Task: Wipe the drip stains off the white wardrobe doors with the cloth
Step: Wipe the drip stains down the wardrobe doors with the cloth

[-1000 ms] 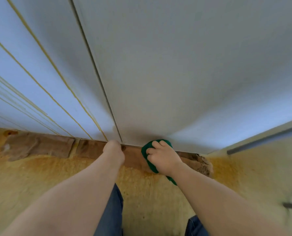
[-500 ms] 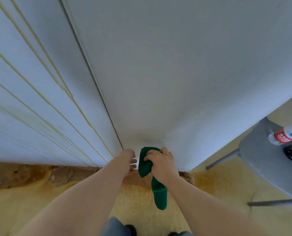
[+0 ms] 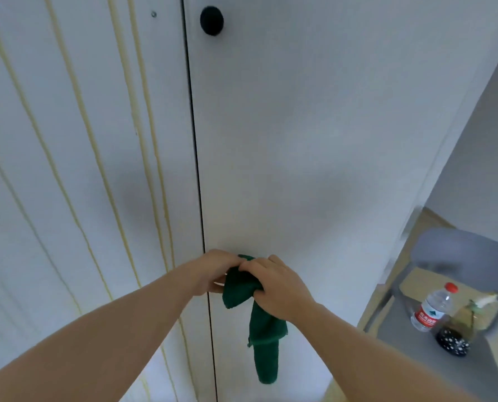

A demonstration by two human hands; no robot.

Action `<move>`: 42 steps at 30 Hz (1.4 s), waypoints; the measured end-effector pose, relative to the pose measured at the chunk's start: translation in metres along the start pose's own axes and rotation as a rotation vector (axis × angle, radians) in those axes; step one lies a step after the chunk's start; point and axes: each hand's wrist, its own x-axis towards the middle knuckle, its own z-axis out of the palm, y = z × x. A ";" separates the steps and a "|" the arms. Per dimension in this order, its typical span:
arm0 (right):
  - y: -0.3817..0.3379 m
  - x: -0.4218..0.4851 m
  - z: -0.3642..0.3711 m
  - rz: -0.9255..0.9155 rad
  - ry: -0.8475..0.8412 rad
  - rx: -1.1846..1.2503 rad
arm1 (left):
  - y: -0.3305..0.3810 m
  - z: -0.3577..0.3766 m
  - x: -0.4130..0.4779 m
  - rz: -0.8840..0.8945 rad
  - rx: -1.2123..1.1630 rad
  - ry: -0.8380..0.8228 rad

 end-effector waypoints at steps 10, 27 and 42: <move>-0.050 0.035 -0.134 -0.188 0.877 -0.157 | 0.164 -0.026 -0.127 0.558 0.062 0.013; -0.156 0.106 -0.347 -0.073 1.328 1.016 | 0.311 -0.085 -0.278 1.211 0.187 0.584; -0.190 0.164 -0.417 -0.690 1.549 -0.087 | 0.335 -0.144 -0.298 1.208 0.613 1.317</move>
